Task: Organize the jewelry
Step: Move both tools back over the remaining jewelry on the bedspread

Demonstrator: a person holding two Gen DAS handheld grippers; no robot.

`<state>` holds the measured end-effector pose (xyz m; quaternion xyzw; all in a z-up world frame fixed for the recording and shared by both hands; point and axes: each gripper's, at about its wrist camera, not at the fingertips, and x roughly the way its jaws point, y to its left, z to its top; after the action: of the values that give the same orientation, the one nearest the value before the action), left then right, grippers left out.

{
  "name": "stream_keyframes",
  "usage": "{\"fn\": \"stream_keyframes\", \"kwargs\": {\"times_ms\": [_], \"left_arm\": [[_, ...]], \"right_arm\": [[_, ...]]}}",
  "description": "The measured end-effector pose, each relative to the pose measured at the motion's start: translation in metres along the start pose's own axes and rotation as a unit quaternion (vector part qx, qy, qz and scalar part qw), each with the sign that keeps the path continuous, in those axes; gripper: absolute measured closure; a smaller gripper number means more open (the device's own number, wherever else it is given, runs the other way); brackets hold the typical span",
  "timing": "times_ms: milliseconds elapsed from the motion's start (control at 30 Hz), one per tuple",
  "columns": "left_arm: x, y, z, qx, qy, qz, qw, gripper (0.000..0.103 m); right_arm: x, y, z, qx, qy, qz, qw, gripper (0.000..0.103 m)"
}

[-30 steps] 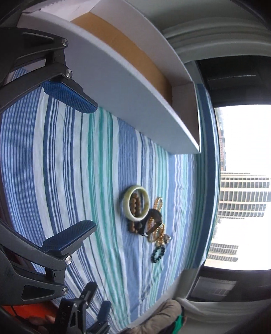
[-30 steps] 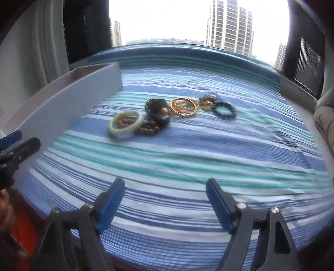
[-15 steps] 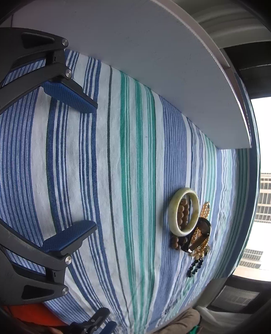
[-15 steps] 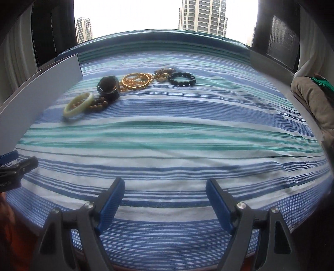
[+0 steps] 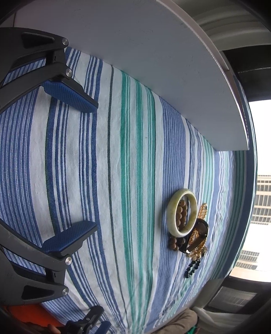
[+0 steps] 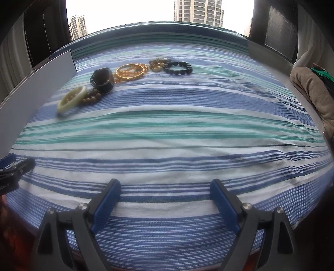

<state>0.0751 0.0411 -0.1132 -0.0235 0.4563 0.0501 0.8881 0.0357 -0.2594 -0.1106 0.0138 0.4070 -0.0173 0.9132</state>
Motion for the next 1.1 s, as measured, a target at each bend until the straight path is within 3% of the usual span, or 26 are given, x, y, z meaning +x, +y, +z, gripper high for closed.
{"fn": "stream_keyframes", "kwargs": {"times_ms": [333, 667, 1100], "left_arm": [[0.003, 0.000, 0.006, 0.021, 0.033, -0.012, 0.9992, 0.000], [0.000, 0.001, 0.005, 0.008, 0.033, -0.024, 0.9991, 0.000], [-0.034, -0.009, 0.048, 0.040, -0.016, -0.066, 0.9969, 0.000]], "right_arm": [[0.002, 0.001, 0.002, -0.005, 0.018, -0.001, 1.000, 0.010], [0.001, 0.000, 0.003, -0.003, 0.023, 0.001, 1.000, 0.010], [0.000, 0.000, 0.001, -0.006, 0.024, 0.005, 1.000, 0.009]]}}
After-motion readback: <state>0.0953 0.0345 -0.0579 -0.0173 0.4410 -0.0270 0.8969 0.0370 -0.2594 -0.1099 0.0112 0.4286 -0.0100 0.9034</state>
